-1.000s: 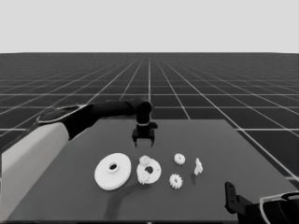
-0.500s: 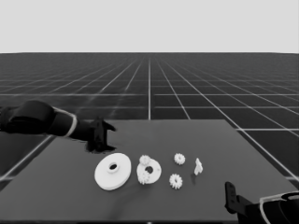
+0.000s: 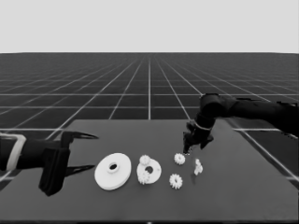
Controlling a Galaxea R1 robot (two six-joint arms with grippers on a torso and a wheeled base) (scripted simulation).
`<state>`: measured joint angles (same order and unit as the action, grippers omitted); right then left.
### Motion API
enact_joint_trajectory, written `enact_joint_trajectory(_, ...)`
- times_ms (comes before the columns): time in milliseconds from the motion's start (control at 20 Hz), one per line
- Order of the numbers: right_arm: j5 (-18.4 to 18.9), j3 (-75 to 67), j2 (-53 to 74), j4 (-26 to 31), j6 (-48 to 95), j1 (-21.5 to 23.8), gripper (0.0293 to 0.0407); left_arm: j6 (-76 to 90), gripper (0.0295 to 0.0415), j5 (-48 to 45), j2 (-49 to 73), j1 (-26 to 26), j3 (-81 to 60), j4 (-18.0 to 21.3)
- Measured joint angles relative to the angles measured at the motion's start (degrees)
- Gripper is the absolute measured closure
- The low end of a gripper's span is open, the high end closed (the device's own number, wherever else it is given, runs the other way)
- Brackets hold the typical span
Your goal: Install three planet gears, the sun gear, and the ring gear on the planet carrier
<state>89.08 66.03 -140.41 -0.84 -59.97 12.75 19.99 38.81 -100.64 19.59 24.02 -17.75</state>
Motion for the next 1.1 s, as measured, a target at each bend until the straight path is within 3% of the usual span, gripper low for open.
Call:
enact_joint_trajectory(150,1.4,21.3,-9.8,1.7,0.1,-0.2,0.0315,0.1,0.0326,0.0,0.1,0.0,-0.1,0.0)
enact_joint_trajectory(350,1.8,27.5,-12.5,2.0,0.9,-0.3,0.0315,0.1,0.0326,-0.1,0.1,0.0,-0.1,0.0)
enact_joint_trajectory(400,-2.7,27.5,-12.6,-5.7,0.8,-7.3,0.0315,0.1,0.0326,-0.1,0.1,0.0,-0.1,0.0)
enact_joint_trajectory(450,-5.6,29.8,-13.5,-10.2,1.7,-13.9,0.0315,0.1,0.0326,-0.1,0.1,0.0,-0.1,0.0)
enact_joint_trajectory(500,-7.5,32.9,-14.7,-12.6,3.1,-17.5,0.0315,0.1,0.0326,-0.1,0.1,0.0,-0.1,0.0)
enact_joint_trajectory(600,-9.6,36.9,-16.3,-14.3,4.9,-20.4,0.0315,0.1,0.0326,-0.1,0.1,0.0,-0.1,0.0)
enact_joint_trajectory(850,-10.6,39.1,-17.2,-15.0,6.0,-21.4,0.0315,0.1,0.0326,-0.1,0.1,0.0,-0.1,0.0)
enact_joint_trajectory(950,-10.7,39.3,-17.2,-15.0,6.0,-21.4,0.0386,0.1,0.0326,-0.1,0.1,0.0,-0.1,0.0)
enact_joint_trajectory(1100,-10.7,39.4,-17.2,-15.1,6.1,-21.4,0.0388,0.1,0.0326,-0.1,0.1,0.0,-0.1,0.0)
